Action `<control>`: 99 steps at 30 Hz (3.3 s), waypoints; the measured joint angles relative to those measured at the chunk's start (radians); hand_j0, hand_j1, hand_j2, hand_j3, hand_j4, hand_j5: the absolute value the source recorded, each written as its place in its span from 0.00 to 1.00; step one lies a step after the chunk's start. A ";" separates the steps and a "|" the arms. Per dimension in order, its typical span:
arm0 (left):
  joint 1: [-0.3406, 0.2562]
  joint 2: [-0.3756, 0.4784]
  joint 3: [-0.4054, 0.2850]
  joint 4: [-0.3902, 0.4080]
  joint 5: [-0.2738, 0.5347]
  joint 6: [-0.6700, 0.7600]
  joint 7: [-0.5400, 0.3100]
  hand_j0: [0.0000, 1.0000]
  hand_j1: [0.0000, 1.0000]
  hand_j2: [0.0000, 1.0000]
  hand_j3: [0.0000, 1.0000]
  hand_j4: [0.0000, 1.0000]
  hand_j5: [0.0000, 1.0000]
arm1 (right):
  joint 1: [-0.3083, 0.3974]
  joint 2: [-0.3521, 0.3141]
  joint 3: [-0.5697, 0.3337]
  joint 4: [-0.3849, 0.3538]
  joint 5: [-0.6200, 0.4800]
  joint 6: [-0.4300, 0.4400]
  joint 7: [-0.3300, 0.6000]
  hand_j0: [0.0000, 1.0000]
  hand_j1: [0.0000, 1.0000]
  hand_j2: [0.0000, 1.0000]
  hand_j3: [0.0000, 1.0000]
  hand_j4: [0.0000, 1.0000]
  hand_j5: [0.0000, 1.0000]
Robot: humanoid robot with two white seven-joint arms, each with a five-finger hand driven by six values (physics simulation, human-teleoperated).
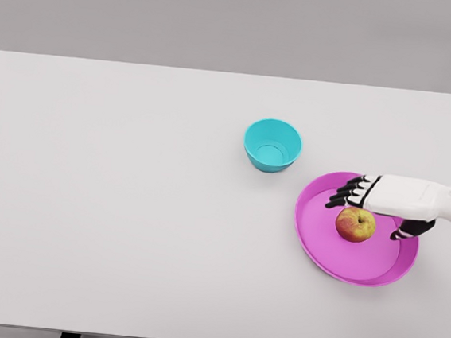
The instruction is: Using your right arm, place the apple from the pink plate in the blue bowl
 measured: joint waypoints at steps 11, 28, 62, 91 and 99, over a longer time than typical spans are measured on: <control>0.000 0.000 0.000 0.000 0.000 0.000 0.000 1.00 1.00 1.00 1.00 1.00 1.00 | -0.061 0.031 0.054 0.047 0.004 0.001 0.000 1.00 1.00 1.00 1.00 1.00 1.00; 0.000 0.000 0.000 0.000 0.000 0.000 0.000 1.00 1.00 1.00 1.00 1.00 1.00 | -0.063 0.049 0.101 0.068 0.007 0.000 0.000 1.00 1.00 1.00 1.00 1.00 1.00; 0.000 0.000 0.000 0.000 0.000 0.000 0.000 1.00 1.00 1.00 1.00 1.00 1.00 | -0.087 0.047 0.119 0.074 0.007 0.000 0.000 0.49 0.49 0.49 0.49 0.49 0.49; 0.000 0.000 0.000 0.000 0.000 0.000 0.000 1.00 1.00 1.00 1.00 1.00 1.00 | -0.293 0.223 0.119 0.258 0.045 0.000 0.000 0.50 0.50 0.50 0.50 0.50 0.50; 0.000 0.000 0.000 0.000 0.000 0.000 0.000 1.00 1.00 1.00 1.00 1.00 1.00 | -0.339 0.290 0.121 0.314 0.063 0.000 0.000 0.49 0.49 0.49 0.49 0.49 0.49</control>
